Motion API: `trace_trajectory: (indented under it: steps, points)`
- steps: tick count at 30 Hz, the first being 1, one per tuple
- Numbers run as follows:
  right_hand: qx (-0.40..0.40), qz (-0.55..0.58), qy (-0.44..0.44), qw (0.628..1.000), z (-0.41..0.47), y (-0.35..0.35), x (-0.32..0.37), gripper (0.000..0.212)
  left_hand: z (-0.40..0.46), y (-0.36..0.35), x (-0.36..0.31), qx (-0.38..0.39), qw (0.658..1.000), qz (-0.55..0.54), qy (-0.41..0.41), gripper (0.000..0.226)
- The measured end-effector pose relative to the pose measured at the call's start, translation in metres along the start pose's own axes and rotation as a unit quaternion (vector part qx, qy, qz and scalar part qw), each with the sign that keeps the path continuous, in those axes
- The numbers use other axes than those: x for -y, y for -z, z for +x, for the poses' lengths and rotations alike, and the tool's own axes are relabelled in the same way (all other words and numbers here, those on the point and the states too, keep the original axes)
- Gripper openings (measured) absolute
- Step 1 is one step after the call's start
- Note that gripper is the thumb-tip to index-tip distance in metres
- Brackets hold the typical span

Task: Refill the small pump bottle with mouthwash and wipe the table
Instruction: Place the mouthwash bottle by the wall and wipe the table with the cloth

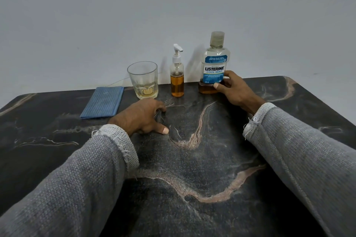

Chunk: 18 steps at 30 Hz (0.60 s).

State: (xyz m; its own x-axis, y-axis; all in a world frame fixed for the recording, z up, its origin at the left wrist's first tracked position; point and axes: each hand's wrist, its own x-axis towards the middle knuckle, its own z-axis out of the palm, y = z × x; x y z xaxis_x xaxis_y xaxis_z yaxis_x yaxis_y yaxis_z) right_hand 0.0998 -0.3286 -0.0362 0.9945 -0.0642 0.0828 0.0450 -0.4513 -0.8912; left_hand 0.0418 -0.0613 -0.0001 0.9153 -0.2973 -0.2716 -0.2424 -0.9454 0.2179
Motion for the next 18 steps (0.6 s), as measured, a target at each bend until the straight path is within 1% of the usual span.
trace_trajectory:
  steps: [4,8,11,14,16,18]
  points:
    - [0.006,0.014,-0.010,1.000,-0.004,0.004,-0.001,0.060,-0.003,-0.002,0.000,-0.005,1.000,-0.006,0.001,0.074]
    - [-0.048,0.027,-0.026,0.998,-0.017,0.005,-0.001,0.061,-0.013,-0.006,-0.001,-0.025,0.999,-0.026,0.000,0.068]
    - [-0.127,0.011,-0.008,0.992,-0.036,-0.004,-0.003,0.052,-0.028,-0.013,0.003,-0.059,0.996,-0.070,-0.006,0.057]
    - [-0.191,-0.025,0.046,0.980,-0.055,-0.021,0.003,0.032,-0.045,-0.017,0.014,-0.088,0.992,-0.092,0.001,0.049]
    - [-0.186,-0.072,0.098,0.975,-0.065,-0.038,0.014,0.020,-0.057,-0.018,0.026,-0.102,0.989,-0.102,0.010,0.047]
    - [-0.128,-0.136,0.144,0.972,-0.072,-0.059,0.031,0.016,-0.068,-0.017,0.039,-0.113,0.987,-0.109,0.018,0.044]
